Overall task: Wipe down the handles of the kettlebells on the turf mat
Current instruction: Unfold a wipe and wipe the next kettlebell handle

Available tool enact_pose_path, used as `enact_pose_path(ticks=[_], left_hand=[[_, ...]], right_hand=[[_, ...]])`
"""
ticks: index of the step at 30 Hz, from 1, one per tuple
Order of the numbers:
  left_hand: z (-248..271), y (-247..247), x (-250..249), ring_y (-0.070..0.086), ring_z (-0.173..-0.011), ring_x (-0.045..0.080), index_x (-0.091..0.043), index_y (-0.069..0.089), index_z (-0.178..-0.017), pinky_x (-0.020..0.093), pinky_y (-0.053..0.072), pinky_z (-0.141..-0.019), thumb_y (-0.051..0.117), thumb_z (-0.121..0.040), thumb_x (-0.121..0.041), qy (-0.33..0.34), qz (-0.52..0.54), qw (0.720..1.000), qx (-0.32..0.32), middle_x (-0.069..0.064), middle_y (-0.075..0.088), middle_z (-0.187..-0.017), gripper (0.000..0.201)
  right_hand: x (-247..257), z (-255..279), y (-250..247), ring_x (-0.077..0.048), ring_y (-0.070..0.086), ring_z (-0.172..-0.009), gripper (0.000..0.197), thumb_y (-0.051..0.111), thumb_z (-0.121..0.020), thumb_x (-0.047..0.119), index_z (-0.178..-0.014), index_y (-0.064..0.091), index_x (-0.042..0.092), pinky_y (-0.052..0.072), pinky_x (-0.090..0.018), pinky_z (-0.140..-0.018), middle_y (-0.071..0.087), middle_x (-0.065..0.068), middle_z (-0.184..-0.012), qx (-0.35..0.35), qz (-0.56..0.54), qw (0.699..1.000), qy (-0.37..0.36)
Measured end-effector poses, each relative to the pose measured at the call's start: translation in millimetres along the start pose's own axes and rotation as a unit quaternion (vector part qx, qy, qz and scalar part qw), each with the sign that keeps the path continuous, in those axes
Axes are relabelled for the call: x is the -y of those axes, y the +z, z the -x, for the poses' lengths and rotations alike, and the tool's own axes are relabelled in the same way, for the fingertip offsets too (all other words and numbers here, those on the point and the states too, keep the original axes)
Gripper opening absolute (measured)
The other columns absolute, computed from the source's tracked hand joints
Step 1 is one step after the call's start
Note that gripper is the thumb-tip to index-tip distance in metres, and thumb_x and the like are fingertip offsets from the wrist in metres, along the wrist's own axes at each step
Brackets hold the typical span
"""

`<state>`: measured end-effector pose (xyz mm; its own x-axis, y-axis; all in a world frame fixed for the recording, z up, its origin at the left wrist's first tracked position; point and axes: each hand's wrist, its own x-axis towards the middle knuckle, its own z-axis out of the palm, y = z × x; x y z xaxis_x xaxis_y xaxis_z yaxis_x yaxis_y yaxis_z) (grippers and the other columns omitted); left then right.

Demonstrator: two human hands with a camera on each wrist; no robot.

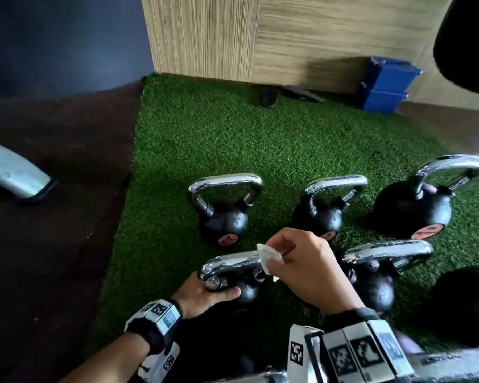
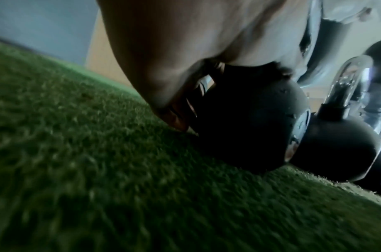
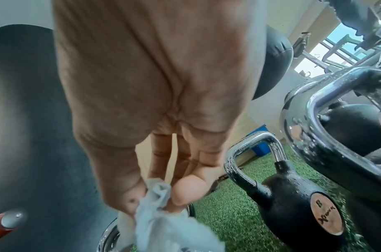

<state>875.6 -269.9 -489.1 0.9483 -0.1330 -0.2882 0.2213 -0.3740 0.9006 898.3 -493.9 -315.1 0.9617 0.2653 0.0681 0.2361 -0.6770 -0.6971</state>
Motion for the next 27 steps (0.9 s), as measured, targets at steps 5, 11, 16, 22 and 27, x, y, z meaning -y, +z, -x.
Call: enact_pose_path(ticks=[5, 11, 16, 22, 27], left_hand=[[-1, 1, 5, 0.062, -0.122, -0.003, -0.052, 0.062, -0.127, 0.008, 0.045, -0.098, 0.085, -0.076, -0.056, 0.032, 0.06, 0.998, 0.02, -0.021, 0.069, -0.128, 0.057], [0, 5, 5, 0.062, -0.123, -0.001, -0.048, 0.064, -0.127, 0.005, 0.044, -0.095, 0.084, -0.082, -0.044, 0.058, 0.105, 0.993, 0.02, -0.018, 0.069, -0.129, 0.049], [-1, 5, 4, 0.062, -0.118, -0.008, -0.054, 0.065, -0.122, 0.001, 0.042, -0.092, 0.082, -0.081, -0.046, 0.066, 0.119, 0.99, 0.028, -0.025, 0.068, -0.126, 0.045], [-4, 6, 10, 0.064, -0.12, 0.0, -0.051, 0.067, -0.123, 0.006, 0.046, -0.093, 0.084, -0.076, -0.053, 0.064, 0.135, 0.988, 0.042, -0.019, 0.071, -0.125, 0.05], [-7, 6, 17, 0.064, -0.121, 0.0, -0.049, 0.066, -0.124, 0.022, 0.049, -0.105, 0.085, -0.073, -0.058, 0.06, 0.115, 0.991, 0.043, -0.017, 0.071, -0.125, 0.055]], right_hand=[[4, -5, 9, 0.002, 0.06, -0.061, 0.006, 0.077, -0.08, 0.023, -0.078, 0.071, 0.024, 0.042, -0.006, -0.055, 0.066, 0.011, -0.065, -0.019, -0.019, 0.998, -0.053], [14, -17, 12, -0.002, 0.061, -0.063, 0.009, 0.078, -0.078, 0.031, -0.083, 0.077, 0.023, 0.05, -0.014, -0.058, 0.068, 0.009, -0.068, 0.014, 0.02, 0.997, -0.079], [25, -24, 23, 0.008, 0.059, -0.062, 0.016, 0.075, -0.08, 0.03, -0.092, 0.08, 0.023, 0.046, -0.004, -0.059, 0.066, 0.016, -0.073, 0.074, 0.066, 0.99, -0.098], [14, -21, 13, 0.013, 0.053, -0.056, 0.023, 0.073, -0.083, 0.042, -0.091, 0.082, 0.023, 0.038, 0.0, -0.053, 0.076, 0.009, -0.085, 0.051, 0.1, 0.992, -0.058], [15, -24, 14, 0.005, 0.064, -0.066, 0.022, 0.073, -0.083, 0.042, -0.09, 0.082, 0.022, 0.037, -0.001, -0.049, 0.077, 0.008, -0.086, 0.054, 0.106, 0.993, -0.008]])
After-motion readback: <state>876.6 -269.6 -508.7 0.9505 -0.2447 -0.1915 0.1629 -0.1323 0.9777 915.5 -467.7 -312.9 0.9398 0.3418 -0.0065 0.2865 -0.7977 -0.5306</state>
